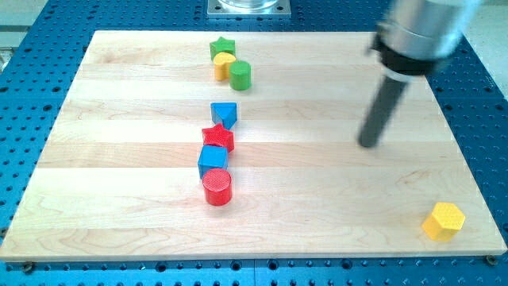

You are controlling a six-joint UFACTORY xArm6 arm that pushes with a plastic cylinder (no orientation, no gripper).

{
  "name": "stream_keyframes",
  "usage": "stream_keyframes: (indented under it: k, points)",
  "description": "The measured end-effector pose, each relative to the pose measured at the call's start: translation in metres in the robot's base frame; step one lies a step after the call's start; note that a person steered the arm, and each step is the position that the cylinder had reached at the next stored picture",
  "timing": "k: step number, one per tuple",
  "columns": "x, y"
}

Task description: Separate the yellow heart from the green blocks

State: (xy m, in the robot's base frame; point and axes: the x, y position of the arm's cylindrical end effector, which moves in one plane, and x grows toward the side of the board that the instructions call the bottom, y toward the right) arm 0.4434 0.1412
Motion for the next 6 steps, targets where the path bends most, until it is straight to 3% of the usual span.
stream_keyframes:
  k: [2,3,5,6]
  points:
    - [-0.054,-0.177]
    - [-0.077,-0.217]
    - [-0.164,-0.238]
    - [-0.164,-0.205]
